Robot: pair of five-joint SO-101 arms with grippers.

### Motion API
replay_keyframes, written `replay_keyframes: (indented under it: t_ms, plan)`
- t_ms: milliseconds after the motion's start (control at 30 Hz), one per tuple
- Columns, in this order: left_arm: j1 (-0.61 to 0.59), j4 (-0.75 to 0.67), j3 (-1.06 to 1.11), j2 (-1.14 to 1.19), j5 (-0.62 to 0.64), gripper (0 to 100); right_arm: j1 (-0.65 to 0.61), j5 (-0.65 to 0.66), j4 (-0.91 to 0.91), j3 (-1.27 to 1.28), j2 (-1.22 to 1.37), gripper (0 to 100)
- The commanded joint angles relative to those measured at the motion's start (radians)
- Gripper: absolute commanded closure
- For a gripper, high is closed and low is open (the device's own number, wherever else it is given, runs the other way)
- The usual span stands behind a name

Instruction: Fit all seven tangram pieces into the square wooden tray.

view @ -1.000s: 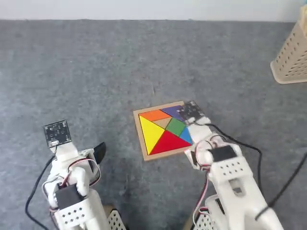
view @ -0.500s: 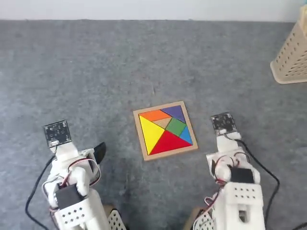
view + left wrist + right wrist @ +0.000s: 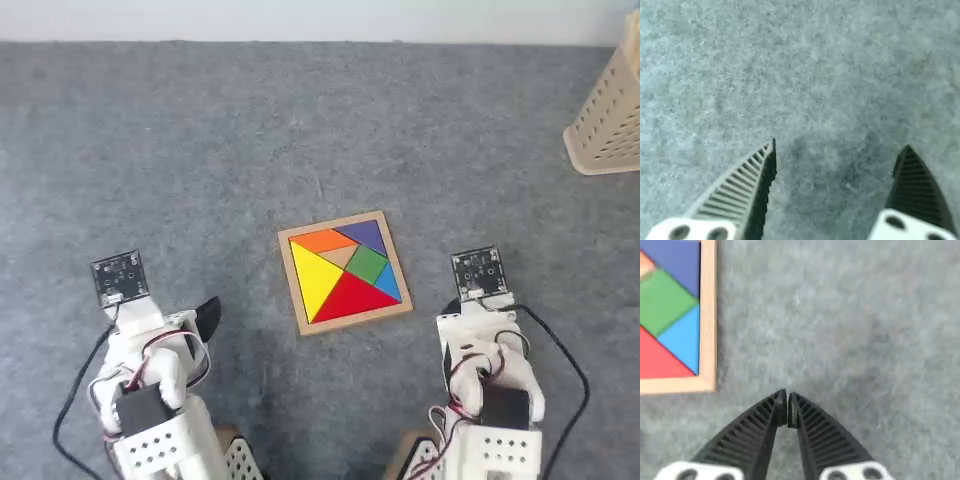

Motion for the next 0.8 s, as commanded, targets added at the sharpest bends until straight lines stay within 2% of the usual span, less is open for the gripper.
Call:
replay_keyframes:
  t_ms: [0, 767]
  plan:
    - [0.002, -0.002, -0.013, -0.012, -0.002, 65, 0.016, -0.003, 0.022, 0.02, 0.013, 98.9]
    - [0.002, -0.002, -0.013, -0.012, -0.002, 65, 0.015, -0.003, 0.07, 0.02, 0.013, 99.0]
